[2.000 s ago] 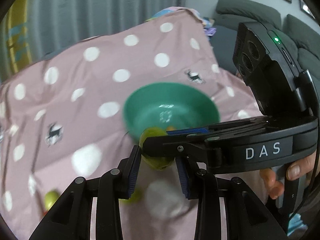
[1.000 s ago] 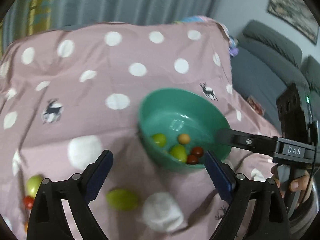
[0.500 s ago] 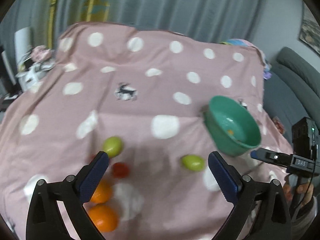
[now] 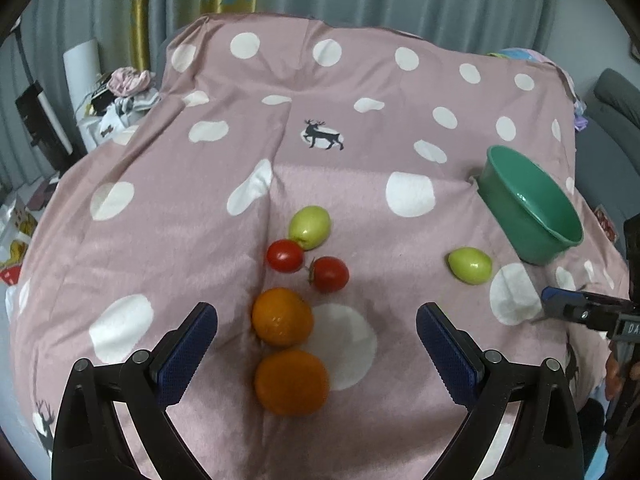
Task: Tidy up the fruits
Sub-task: 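Grasp the large pale green fruit with the right gripper while the left gripper grasps the small lime, then carry both green fruits over the teal bowl and open both grippers, then move both open grippers over the two oranges on the cloth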
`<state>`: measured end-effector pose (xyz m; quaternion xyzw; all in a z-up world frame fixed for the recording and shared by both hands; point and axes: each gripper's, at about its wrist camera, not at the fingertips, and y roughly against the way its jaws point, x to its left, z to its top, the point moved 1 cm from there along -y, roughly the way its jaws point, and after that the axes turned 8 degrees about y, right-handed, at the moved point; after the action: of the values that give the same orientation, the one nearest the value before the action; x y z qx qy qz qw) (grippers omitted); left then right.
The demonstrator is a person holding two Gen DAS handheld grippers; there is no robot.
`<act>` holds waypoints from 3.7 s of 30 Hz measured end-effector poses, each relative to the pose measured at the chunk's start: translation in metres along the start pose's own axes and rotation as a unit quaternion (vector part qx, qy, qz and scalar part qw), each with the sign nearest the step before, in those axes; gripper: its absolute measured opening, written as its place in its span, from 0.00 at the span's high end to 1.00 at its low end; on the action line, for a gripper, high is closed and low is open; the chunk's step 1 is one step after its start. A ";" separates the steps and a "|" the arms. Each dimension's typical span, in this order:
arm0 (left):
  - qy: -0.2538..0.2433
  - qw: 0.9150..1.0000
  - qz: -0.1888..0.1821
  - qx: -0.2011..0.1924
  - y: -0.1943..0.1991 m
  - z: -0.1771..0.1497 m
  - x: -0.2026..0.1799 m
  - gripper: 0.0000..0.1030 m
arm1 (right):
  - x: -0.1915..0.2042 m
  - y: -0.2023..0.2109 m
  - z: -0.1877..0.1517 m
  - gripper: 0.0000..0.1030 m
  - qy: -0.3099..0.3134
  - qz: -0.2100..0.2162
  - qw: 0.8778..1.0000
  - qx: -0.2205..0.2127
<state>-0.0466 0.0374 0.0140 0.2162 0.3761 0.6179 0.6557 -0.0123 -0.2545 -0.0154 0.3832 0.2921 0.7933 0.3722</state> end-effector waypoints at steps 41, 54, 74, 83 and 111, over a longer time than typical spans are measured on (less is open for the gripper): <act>-0.097 0.989 0.016 0.110 -0.123 0.059 -0.017 0.46 | 0.037 -0.092 0.049 0.61 0.239 -0.110 0.960 0.098; -0.101 0.989 0.007 0.105 -0.122 0.060 -0.022 0.63 | 0.031 -0.096 0.050 0.62 0.232 -0.108 0.961 0.103; -0.132 0.976 -0.166 0.055 -0.065 0.074 -0.143 0.63 | -0.028 0.031 0.060 0.62 0.097 -0.128 0.985 -0.066; -0.179 0.962 -0.189 0.081 -0.108 0.080 -0.237 0.63 | -0.095 0.053 0.062 0.62 0.025 -0.205 0.976 -0.070; -0.051 0.990 -0.131 -0.030 0.022 0.092 -0.098 0.26 | -0.042 0.091 0.025 0.46 0.045 -0.132 0.982 -0.127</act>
<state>0.0136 -0.0385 0.1100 0.1769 0.3485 0.5255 0.7557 -0.0072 -0.3343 0.0491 0.2546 0.2537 0.7843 0.5057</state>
